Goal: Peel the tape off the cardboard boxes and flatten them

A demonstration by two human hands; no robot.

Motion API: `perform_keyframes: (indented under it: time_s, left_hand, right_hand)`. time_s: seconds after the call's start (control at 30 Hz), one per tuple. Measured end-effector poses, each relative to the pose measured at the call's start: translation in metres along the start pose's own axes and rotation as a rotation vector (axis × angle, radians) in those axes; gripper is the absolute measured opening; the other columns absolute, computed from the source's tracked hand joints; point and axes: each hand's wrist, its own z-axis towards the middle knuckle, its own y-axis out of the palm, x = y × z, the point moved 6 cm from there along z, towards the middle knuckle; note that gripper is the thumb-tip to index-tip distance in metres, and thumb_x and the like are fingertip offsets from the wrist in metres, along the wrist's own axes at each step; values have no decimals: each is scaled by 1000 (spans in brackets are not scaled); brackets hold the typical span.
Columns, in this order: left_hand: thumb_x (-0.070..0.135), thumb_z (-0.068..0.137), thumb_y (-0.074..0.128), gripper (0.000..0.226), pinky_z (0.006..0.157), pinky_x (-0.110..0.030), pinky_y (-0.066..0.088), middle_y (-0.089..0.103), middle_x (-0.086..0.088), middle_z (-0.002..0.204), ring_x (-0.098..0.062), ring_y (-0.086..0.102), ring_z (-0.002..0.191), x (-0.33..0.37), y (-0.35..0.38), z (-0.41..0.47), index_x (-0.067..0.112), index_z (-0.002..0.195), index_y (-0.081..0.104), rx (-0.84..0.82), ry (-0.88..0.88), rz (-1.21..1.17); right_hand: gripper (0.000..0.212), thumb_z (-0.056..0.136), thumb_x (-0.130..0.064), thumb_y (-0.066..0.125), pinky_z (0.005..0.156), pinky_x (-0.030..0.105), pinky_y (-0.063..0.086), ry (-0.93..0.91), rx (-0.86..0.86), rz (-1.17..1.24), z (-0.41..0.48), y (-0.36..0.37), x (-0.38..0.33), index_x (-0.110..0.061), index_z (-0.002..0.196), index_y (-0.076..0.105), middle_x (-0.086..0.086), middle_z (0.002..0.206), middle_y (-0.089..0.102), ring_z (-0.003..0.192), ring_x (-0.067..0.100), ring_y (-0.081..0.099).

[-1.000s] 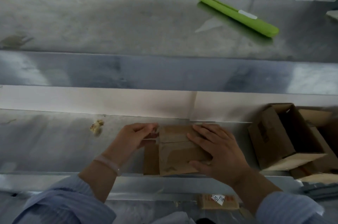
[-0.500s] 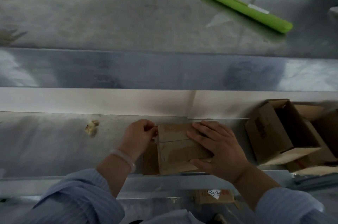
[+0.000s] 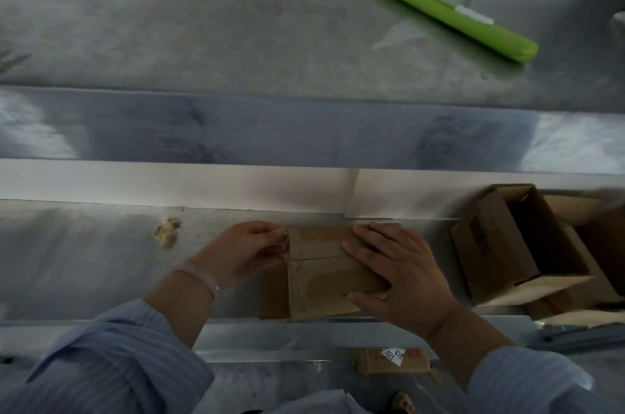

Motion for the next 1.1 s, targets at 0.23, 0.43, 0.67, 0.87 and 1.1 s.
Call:
perform_keyframes:
  time_s: [0.23,0.43,0.67,0.87,1.1]
  left_hand:
    - [4,99,45,25,69,-28,59,64,-23,106,-30,61,98,-6,10,5,-9,114,60,-75,-11,-9]
    - [-1,90,60,5,60,-29,57,63,-18,84,-27,63,78,-8,0,14,1,89,55,189,135,244]
    - [16,81,75,14,74,-38,55,67,-3,80,-22,64,76,4,-26,-4,22,86,64,421,325,647]
    - [10,97,50,32,97,-28,41,62,-12,122,-23,59,108,31,-67,-14,5,128,59,644,459,945]
    - [15,89,63,45,109,-45,34,59,-18,128,-37,50,122,39,-98,-7,9,134,56,709,414,1208]
  right_hand:
    - [70,76,-72,58,110,39,30,-8,12,10,1,0,0,-36,136,55,-10,146,48,135,15,43]
    - [70,76,-72,58,111,38,27,1,1,4,0,0,0,-37,137,54,-11,146,48,136,15,42]
    - [70,76,-72,57,111,40,30,-5,20,6,1,1,0,-36,136,55,-9,145,50,134,17,45]
    - [70,80,-68,54,113,42,27,24,-3,10,8,4,-8,-31,139,53,-6,146,48,136,18,43]
    - [56,77,-44,61,116,35,21,31,59,160,5,-1,-5,-21,129,59,-4,143,50,134,14,42]
